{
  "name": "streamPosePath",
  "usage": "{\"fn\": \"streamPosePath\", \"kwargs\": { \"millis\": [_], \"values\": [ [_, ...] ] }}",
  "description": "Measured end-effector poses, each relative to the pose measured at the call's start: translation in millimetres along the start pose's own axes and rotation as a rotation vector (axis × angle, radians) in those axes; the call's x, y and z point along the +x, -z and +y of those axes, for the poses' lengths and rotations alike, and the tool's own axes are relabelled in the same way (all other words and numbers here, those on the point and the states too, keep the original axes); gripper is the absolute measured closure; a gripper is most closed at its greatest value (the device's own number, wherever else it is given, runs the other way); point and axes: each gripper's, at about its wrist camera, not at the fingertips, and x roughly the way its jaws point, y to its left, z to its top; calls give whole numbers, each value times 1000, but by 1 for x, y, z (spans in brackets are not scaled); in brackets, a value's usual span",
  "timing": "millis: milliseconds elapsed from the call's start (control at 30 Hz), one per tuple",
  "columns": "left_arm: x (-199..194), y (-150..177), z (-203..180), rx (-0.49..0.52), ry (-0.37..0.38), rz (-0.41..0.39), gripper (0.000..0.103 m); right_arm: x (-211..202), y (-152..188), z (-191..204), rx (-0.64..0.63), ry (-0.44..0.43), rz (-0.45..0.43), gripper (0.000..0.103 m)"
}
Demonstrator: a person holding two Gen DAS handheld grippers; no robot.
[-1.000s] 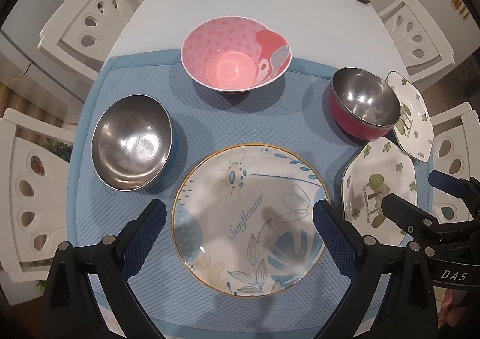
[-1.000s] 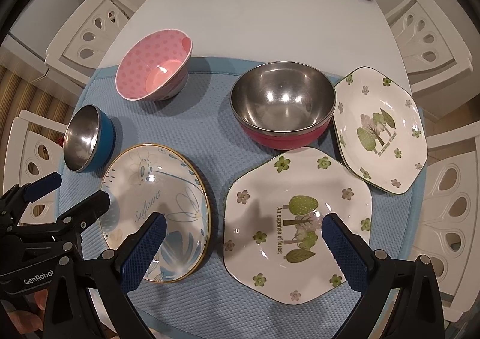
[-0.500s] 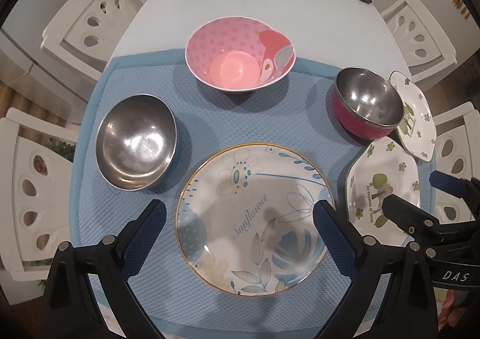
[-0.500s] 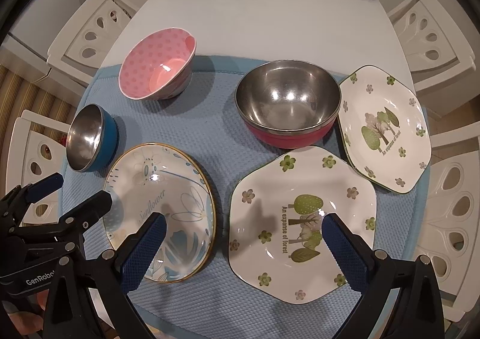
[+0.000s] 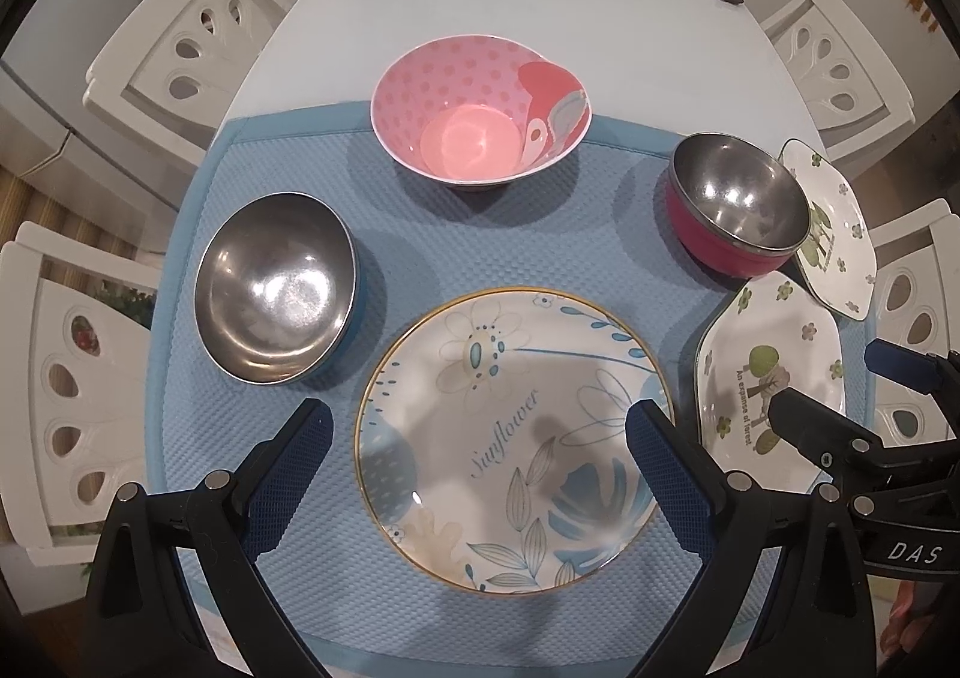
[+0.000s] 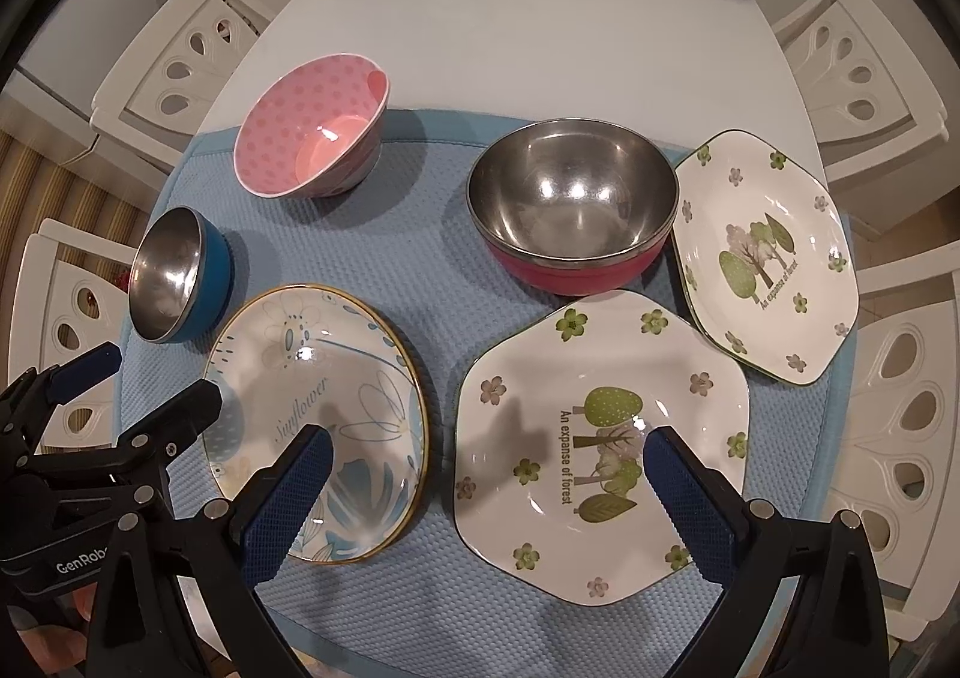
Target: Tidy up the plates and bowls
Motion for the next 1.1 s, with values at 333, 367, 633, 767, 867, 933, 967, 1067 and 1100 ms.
{"fn": "streamPosePath", "kwargs": {
  "millis": [333, 367, 633, 767, 867, 933, 967, 1067, 1100],
  "values": [
    [2, 0, 1, -4, 13, 30, 5, 0, -1, 1, -2, 1, 5, 0],
    [2, 0, 1, -4, 12, 33, 5, 0, -1, 0, -2, 1, 5, 0],
    [2, 0, 1, -4, 16, 34, 5, 1, 0, 1, -1, 0, 7, 0],
    [4, 5, 4, -14, 35, 3, 5, 4, -1, 3, -3, -2, 10, 0],
    [6, 11, 11, -26, 35, 6, 5, 7, -5, 8, -18, -6, 9, 0],
    [9, 18, 19, -39, 36, 14, 5, 10, -9, 14, -40, -19, 8, 0],
    [11, 21, 23, -44, 39, 25, 5, 12, -12, 18, -55, -26, 7, 0],
    [20, 36, 36, -74, 41, 51, 5, 26, -21, 34, -123, -61, 19, 0],
    [24, 41, 40, -84, 42, 62, 5, 33, -24, 40, -149, -67, 27, 0]
  ]
}}
